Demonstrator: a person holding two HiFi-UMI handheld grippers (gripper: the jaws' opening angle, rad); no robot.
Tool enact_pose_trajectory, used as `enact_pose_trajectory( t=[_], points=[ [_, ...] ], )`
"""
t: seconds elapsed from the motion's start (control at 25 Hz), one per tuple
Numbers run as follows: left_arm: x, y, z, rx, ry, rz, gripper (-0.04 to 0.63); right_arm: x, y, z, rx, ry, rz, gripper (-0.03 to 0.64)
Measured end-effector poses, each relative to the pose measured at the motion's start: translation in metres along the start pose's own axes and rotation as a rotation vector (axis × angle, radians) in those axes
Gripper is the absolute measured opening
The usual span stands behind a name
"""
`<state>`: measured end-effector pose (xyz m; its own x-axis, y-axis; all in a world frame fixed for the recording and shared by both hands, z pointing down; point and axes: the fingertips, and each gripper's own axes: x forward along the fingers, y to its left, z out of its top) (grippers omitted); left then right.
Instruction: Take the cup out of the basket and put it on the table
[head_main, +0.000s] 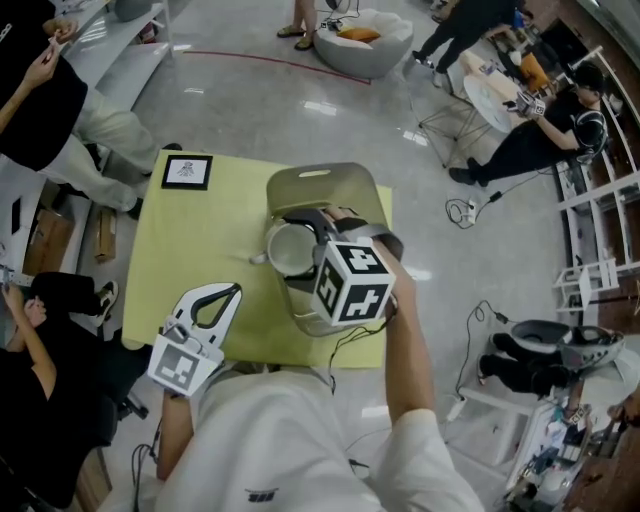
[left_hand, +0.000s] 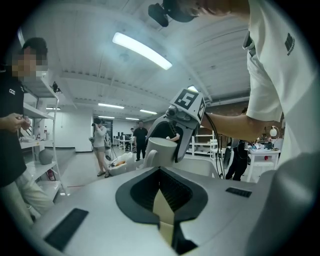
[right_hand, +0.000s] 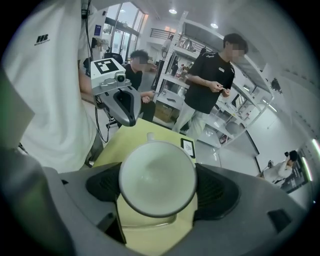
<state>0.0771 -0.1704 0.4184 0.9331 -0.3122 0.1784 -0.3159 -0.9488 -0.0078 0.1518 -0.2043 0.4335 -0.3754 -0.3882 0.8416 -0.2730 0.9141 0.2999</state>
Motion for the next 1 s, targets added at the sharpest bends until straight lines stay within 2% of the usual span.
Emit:
enact_pose_trajectory(
  t=[0.44,1.0],
  points=[
    [-0.042,0.013,-0.014,-0.028,0.014,0.117,0.002,0.031,0.017,0.043,-0.089,-0.05,0.072,0.416],
    [-0.078,0.027,-0.034,-0.055,0.027,0.225,0.002,0.094,0.042,0.079,-0.165,-0.088,0.19,0.416]
  ],
)
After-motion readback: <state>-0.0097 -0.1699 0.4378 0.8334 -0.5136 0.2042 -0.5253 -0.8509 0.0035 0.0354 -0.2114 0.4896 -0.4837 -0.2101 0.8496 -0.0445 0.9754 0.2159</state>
